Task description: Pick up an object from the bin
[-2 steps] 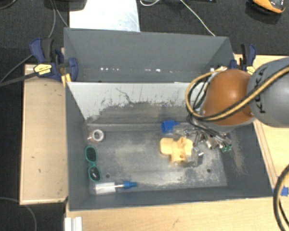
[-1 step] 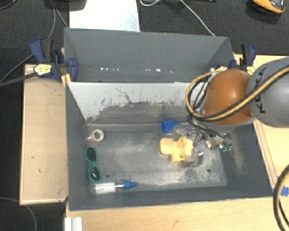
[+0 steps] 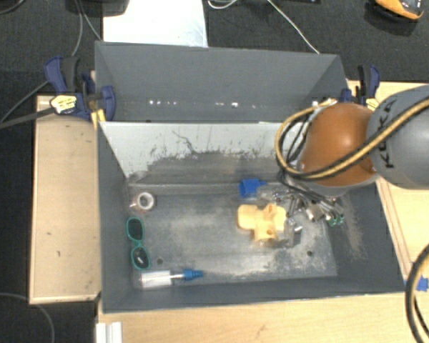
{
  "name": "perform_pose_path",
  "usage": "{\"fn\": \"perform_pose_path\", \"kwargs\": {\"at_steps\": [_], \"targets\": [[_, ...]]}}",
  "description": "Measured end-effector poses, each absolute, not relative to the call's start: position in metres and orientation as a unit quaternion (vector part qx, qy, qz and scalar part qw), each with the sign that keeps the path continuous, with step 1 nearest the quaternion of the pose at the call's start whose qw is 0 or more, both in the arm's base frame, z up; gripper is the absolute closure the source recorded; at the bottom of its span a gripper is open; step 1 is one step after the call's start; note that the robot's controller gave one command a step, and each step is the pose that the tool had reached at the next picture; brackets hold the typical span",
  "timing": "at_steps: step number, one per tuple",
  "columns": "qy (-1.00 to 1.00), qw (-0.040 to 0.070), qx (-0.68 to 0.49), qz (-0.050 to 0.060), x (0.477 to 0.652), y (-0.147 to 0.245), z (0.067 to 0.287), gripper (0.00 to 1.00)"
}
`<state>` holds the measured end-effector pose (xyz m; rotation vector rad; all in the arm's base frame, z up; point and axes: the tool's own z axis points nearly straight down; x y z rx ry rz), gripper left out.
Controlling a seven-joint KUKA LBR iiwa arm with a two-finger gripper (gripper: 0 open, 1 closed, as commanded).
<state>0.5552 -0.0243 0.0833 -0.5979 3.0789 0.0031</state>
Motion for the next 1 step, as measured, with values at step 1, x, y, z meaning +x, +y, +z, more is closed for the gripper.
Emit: {"fn": "perform_pose_path", "kwargs": {"at_steps": [1], "targets": [[0.982,0.003,-0.19,0.001,0.5552,-0.0243,0.0833,1.0]]}}
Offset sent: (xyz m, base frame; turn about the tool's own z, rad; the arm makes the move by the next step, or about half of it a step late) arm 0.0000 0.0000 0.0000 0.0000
